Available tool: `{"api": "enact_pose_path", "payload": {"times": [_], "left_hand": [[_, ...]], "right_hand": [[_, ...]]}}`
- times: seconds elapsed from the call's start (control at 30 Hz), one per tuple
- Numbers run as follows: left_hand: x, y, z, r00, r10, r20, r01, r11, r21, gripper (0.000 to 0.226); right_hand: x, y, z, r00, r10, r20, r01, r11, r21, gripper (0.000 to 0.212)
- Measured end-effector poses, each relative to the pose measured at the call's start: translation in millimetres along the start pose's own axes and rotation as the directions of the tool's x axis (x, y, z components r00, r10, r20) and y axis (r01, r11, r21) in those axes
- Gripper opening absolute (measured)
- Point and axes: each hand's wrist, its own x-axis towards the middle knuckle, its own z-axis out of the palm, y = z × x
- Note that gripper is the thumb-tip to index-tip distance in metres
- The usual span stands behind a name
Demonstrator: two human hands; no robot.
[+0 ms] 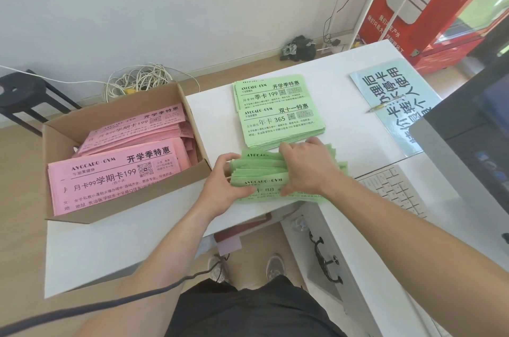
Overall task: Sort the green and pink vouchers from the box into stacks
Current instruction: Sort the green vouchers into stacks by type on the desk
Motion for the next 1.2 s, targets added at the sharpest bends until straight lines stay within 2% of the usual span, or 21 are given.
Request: {"api": "enact_pose_path", "payload": {"times": [0.07, 0.17, 0.37, 0.47, 0.57, 0.67, 0.73, 0.8, 0.87, 0.97, 1.07, 1.2], "left_hand": [[4, 4, 2, 0.995, 0.058, -0.083, -0.057, 0.998, 0.014, 0.059], [9, 7, 4, 0.981, 0.087, -0.176, -0.083, 0.996, 0.032, 0.056], [10, 0, 9, 0.984, 0.038, -0.176, -0.031, 0.999, 0.044, 0.055], [7, 1, 11, 0.988, 0.019, -0.152, -0.011, 0.999, 0.054, 0.055], [6, 3, 14, 0.989, 0.020, -0.146, -0.016, 0.999, 0.034, 0.056], [6, 5, 18, 0.988, 0.022, -0.154, -0.023, 1.000, -0.005, 0.062], [4, 7, 20, 0.986, 0.012, -0.167, -0.016, 1.000, -0.023, 0.064], [2, 7, 21, 0.984, 0.005, -0.179, -0.010, 1.000, -0.026, 0.067], [2, 6, 21, 0.982, 0.005, -0.190, -0.010, 1.000, -0.027, 0.068], [2, 5, 22, 0.980, -0.018, -0.198, 0.006, 0.998, -0.059, 0.069], [2, 2, 23, 0.978, -0.019, -0.206, -0.001, 0.995, -0.096, 0.067], [3, -4, 23, 0.982, -0.025, -0.188, -0.004, 0.989, -0.150, 0.068]], "right_hand": [[9, 3, -6, 0.997, -0.022, -0.080, 0.019, 0.999, -0.045, 0.076], [23, 6, -7, 0.988, -0.044, -0.149, 0.030, 0.995, -0.090, 0.073], [22, 6, 7, 0.986, -0.041, -0.159, 0.025, 0.994, -0.103, 0.072], [14, 19, 8, 0.990, -0.027, -0.142, 0.012, 0.994, -0.106, 0.063], [-1, 43, 14, 0.992, 0.028, -0.126, -0.031, 0.999, -0.025, 0.057], [-15, 67, 21, 0.989, 0.113, -0.090, -0.096, 0.979, 0.179, 0.060], [-22, 78, 24, 0.980, 0.198, -0.036, -0.163, 0.887, 0.433, 0.060], [-30, 86, 31, 0.961, 0.276, 0.021, -0.211, 0.683, 0.699, 0.063], [-35, 92, 45, 0.944, 0.327, 0.045, -0.216, 0.511, 0.832, 0.067], [-35, 92, 61, 0.937, 0.343, 0.061, -0.192, 0.361, 0.913, 0.071], [-33, 86, 69, 0.942, 0.325, 0.084, -0.171, 0.250, 0.953, 0.064], [-29, 73, 80, 0.948, 0.315, 0.041, -0.099, 0.170, 0.980, 0.065]]}}
